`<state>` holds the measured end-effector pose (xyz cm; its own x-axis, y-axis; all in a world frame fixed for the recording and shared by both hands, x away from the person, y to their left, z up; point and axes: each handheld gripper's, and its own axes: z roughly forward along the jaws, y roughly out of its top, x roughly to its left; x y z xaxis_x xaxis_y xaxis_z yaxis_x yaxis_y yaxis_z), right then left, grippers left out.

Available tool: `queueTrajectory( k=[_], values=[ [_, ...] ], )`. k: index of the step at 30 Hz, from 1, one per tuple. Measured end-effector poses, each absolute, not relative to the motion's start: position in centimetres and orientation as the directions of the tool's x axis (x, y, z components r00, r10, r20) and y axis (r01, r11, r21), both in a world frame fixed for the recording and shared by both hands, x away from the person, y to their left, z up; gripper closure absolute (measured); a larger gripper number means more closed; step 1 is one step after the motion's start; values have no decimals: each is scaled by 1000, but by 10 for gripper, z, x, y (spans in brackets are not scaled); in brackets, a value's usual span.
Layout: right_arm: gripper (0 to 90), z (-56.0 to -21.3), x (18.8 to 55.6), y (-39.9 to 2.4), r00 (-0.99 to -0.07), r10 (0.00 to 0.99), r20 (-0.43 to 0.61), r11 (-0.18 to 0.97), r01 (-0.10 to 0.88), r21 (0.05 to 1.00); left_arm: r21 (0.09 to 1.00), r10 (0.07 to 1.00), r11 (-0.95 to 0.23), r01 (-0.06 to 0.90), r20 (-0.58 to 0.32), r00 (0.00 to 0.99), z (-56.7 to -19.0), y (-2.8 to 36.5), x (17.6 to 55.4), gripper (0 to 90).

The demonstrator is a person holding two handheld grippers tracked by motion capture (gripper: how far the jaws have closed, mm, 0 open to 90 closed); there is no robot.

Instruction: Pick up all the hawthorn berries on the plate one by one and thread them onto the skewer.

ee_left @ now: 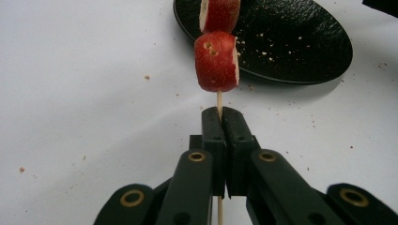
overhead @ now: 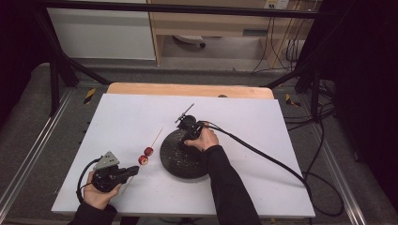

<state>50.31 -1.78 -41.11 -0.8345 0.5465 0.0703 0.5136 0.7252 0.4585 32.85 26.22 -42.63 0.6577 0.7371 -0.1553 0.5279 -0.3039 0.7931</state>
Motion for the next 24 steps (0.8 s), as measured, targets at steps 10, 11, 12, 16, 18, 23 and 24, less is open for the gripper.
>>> queueTrajectory(
  k=[10,11,12,16,18,23,24],
  values=[
    [592,-414,506,-17,-836,538,104,724,522,452,793,736,-308,526,-151,660,-426,262,329,884],
    [595,-414,506,-17,-837,537,104,724,521,451,793,736,-309,525,-151,660,-426,262,329,883],
    [596,-415,506,-17,-836,538,105,724,522,451,793,736,-309,525,-151,661,-427,262,329,883],
    [600,-414,506,-17,-836,538,109,723,524,450,793,736,-306,526,-154,660,-426,262,329,883],
    [601,-414,506,-18,-835,540,109,722,526,449,793,736,-308,525,-152,660,-426,262,329,883],
    [603,-407,503,-19,-816,562,135,687,552,473,794,735,-308,524,-151,661,-426,261,328,883],
    [603,-405,503,-19,-810,568,145,676,559,481,794,734,-309,523,-150,662,-426,261,328,884]
  ],
)
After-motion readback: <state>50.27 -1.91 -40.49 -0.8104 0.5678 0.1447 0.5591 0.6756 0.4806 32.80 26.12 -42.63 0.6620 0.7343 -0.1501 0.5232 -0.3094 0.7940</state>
